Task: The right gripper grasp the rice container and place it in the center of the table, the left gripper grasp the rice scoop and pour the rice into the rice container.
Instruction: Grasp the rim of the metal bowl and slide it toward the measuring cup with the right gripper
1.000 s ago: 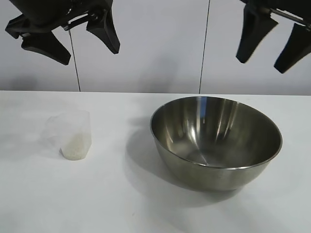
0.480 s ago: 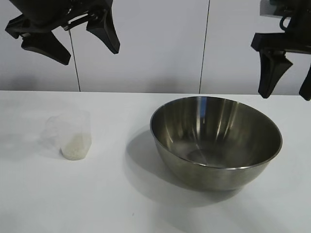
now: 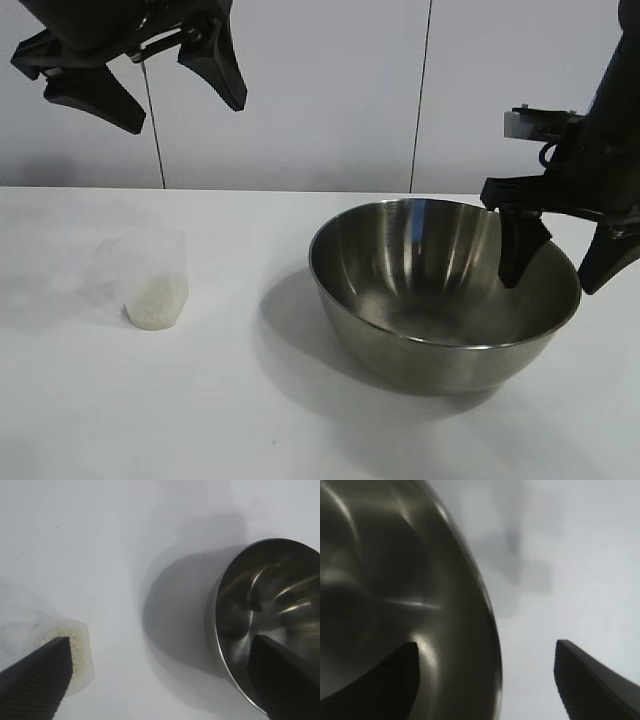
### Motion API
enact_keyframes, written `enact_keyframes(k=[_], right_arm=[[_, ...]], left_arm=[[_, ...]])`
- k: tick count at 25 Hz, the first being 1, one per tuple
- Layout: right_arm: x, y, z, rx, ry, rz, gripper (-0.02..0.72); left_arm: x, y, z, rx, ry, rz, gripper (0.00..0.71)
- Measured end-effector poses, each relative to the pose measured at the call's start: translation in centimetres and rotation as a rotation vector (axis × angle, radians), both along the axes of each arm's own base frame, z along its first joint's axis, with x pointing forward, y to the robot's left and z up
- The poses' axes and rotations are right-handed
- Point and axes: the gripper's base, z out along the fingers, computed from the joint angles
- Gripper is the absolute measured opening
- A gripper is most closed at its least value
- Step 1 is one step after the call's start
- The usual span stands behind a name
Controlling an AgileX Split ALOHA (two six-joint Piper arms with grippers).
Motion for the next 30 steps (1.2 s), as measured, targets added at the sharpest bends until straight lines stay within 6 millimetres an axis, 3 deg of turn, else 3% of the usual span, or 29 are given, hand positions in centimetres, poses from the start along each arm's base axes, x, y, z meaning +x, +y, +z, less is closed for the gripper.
enact_keyframes(k=[2, 5, 8, 14, 22, 25, 30], right_arm=[[0.2, 0.2, -1.0, 0.019, 0.016, -0.016, 0.411], [0.4, 0.4, -1.7, 0.035, 0.023, -0.014, 0.147], [0.5, 0.4, -1.7, 0.042, 0.009, 0.004, 0.037], [0.2, 0.6, -1.0, 0.117, 0.019, 0.036, 0.01], [0.1, -1.2, 1.2, 0.26, -0.021, 0.016, 0.011], [0.0, -0.2, 1.3, 0.264, -0.02, 0.035, 0.011], [-0.2, 3.4, 1.3, 0.263, -0.046, 0.074, 0.011]], left_arm=[[0.0, 0.0, 0.0, 0.0, 0.0, 0.0, 0.687], [0.0, 0.0, 0.0, 0.0, 0.0, 0.0, 0.687], [0.0, 0.0, 0.0, 0.0, 0.0, 0.0, 0.687], [0.0, 0.0, 0.0, -0.001, -0.002, 0.001, 0.687], [0.0, 0.0, 0.0, -0.001, -0.002, 0.001, 0.687], [0.0, 0.0, 0.0, -0.001, -0.002, 0.001, 0.687], [0.0, 0.0, 0.0, -0.001, -0.002, 0.001, 0.687]])
